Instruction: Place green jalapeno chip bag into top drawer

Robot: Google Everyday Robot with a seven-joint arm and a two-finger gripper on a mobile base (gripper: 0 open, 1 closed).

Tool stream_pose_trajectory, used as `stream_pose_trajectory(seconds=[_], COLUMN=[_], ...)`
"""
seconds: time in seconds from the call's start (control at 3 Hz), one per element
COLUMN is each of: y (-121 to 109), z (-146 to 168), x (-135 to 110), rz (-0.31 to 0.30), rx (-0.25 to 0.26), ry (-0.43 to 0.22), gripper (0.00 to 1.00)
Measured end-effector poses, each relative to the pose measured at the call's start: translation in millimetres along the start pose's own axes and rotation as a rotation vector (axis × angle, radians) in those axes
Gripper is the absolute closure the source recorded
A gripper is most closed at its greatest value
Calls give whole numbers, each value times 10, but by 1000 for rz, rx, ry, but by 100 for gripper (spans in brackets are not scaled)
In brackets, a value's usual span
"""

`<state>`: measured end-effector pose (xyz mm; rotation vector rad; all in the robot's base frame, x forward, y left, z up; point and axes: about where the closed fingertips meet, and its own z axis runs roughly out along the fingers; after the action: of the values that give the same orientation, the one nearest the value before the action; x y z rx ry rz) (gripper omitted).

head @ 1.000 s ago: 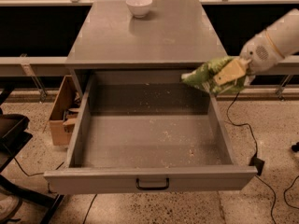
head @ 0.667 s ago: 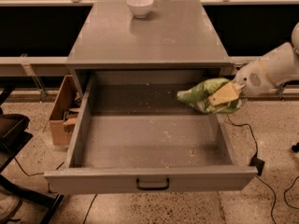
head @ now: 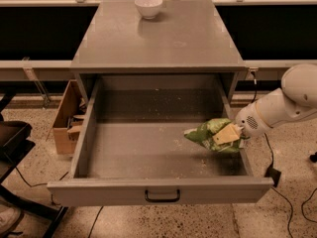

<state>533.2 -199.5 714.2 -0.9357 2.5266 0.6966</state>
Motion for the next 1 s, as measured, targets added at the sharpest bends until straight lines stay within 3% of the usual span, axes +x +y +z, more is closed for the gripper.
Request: stream_pose_trajectory(seconds=[0.33,0.67,1.0], y=[-55,142,129], z=[27,143,112], x=[-246,-1026,-1047], rz=[-61,-278,-286], rx=[42,2,8], ry=[-79,-164,-169], gripper=[100,100,97])
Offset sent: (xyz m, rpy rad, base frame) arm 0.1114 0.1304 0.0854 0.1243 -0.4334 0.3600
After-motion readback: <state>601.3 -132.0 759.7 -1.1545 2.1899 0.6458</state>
